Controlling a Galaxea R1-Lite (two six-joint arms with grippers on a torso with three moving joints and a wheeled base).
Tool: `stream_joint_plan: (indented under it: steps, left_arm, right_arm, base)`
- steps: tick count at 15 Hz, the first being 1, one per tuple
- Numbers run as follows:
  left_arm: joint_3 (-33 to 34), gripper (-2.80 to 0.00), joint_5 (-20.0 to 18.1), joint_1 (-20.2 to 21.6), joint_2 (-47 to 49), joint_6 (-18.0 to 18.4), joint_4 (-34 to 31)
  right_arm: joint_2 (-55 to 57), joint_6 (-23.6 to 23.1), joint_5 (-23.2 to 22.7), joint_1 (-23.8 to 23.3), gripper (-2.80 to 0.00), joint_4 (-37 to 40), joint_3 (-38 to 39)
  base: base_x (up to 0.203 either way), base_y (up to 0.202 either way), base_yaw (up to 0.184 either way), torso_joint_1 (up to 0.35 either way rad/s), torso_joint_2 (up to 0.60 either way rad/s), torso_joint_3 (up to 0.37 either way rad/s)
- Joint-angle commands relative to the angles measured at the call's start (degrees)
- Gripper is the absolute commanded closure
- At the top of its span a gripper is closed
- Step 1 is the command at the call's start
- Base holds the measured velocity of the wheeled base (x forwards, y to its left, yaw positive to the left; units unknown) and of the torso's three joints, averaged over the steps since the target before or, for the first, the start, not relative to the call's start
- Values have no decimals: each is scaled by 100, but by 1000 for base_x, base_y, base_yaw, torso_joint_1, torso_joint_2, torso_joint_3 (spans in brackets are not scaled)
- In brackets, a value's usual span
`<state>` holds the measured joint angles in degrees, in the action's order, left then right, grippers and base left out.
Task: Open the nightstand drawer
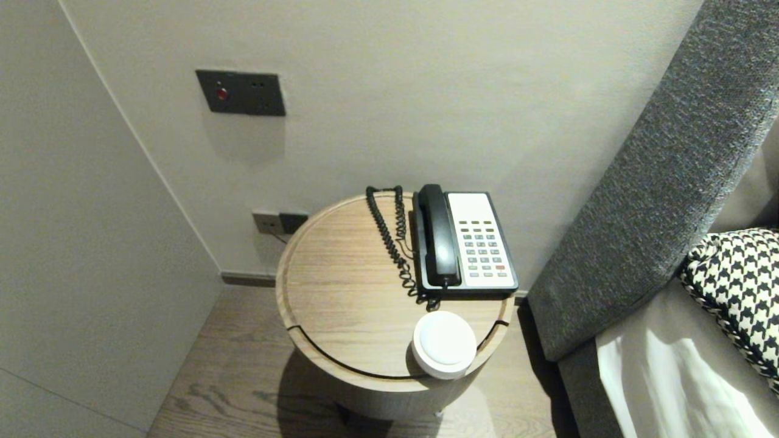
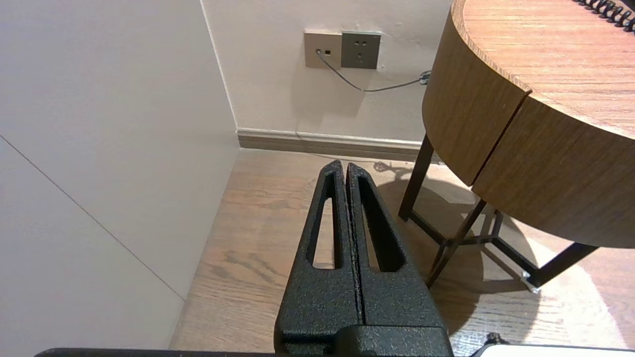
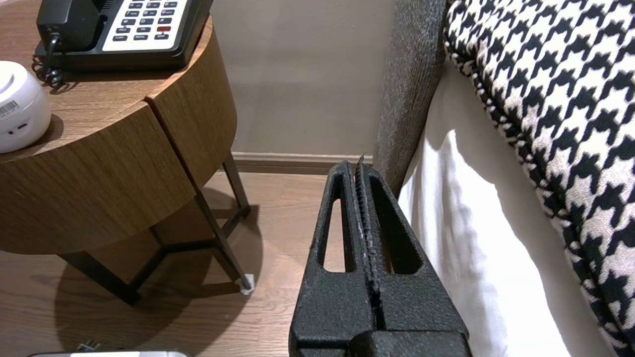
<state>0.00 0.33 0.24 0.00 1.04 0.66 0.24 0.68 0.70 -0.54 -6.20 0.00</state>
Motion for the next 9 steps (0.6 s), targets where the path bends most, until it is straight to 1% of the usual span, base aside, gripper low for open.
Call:
stream_joint_plan:
  steps: [1,3,6,7,9]
  left_arm:
    - [0,0,2,2,-9,2,4]
    - [0,0,2,2,-9,2,4]
    - [0,0,2,2,-9,2,4]
    - [0,0,2,2,-9,2,4]
    - [0,0,2,2,-9,2,4]
  right_arm:
    - [-16,-5,-14,9,0,-9,177]
    - [-9,-6,-38,10,0,219,-259]
    - [110,0,28,10,0,1141,-1179]
    - [298,1,27,10,0,1335,-1430]
    - [754,5,-3,6,0,1423,-1799]
  base:
    - [0,0,0,0,0,0]
    - [0,0,0,0,0,0]
    - [0,0,0,0,0,0]
    - [0,0,0,0,0,0]
    - [0,0,0,0,0,0]
